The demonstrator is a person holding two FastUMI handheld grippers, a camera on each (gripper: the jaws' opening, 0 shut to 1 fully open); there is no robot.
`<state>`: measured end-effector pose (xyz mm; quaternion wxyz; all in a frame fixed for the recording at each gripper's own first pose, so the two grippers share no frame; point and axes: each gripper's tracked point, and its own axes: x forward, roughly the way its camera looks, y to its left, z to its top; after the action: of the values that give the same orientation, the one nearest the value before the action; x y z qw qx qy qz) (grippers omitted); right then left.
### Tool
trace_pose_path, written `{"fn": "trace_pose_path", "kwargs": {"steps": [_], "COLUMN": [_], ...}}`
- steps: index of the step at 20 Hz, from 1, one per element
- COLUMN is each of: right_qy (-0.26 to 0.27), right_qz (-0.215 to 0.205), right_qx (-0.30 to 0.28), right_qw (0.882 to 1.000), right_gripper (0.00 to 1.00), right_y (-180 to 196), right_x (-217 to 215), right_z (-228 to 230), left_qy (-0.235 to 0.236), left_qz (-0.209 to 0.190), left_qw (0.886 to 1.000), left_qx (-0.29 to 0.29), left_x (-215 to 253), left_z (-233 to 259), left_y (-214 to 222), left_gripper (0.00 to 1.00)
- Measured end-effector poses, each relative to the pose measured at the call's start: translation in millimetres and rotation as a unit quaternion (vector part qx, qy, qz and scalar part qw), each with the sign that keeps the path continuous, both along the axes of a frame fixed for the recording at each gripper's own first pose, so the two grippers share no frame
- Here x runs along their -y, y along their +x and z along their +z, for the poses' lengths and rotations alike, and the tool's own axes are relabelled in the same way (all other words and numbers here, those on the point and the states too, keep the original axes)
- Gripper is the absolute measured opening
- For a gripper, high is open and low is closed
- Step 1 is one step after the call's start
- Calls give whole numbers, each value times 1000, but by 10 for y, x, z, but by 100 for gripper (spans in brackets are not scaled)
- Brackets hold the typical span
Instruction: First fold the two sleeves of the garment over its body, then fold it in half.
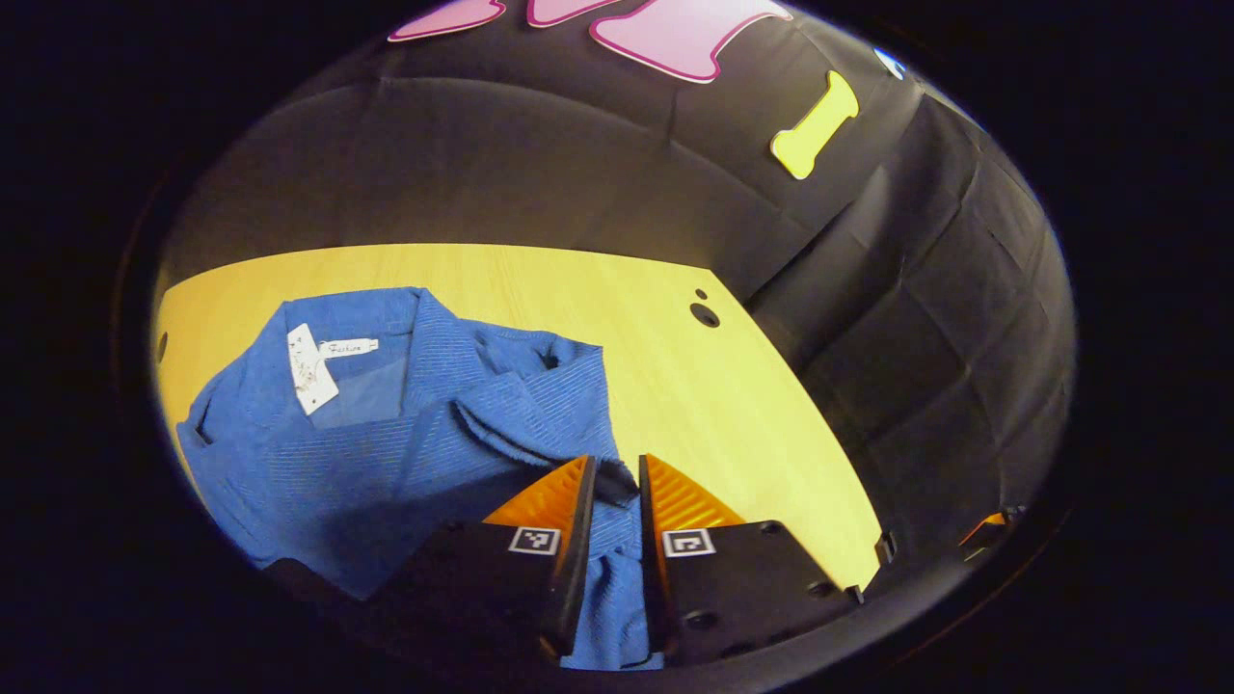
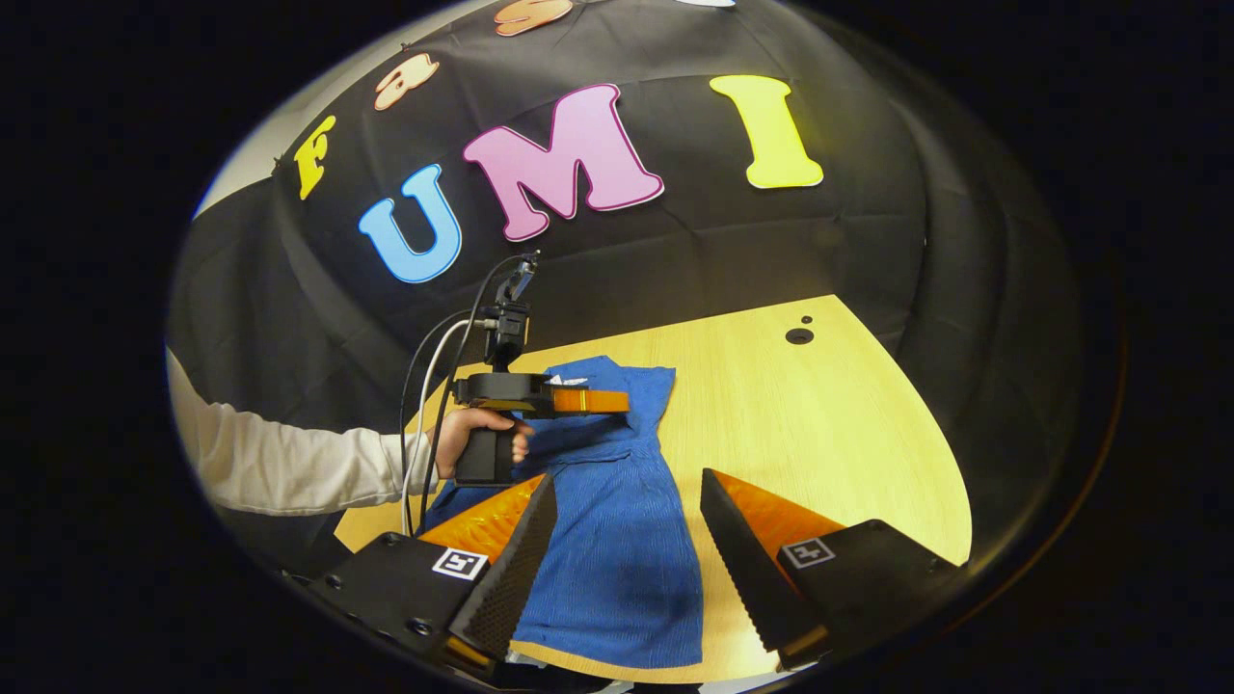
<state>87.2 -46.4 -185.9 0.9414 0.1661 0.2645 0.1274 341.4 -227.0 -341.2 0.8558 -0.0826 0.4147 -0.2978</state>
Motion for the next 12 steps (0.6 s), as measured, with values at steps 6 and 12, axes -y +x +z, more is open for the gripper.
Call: {"fn": "trace_pose_path", "kwargs": {"steps": [6, 12], "right_qy": [0, -28], "right_qz": [9, 28], "right_qx": [-18, -36], "right_qw": [1000, 999], "right_gripper": [95, 95], "right_y": [-2, -124], "right_x": [-82, -289], "right_z": [-145, -311], "left_qy": [54, 106], "left_qz": [36, 116], "left_qw": [997, 988], "left_qx": [37, 4], "left_x": [-525, -1666], "left_z": [244, 517], "left_y": [-317, -1616], "left_gripper": [85, 85]}}
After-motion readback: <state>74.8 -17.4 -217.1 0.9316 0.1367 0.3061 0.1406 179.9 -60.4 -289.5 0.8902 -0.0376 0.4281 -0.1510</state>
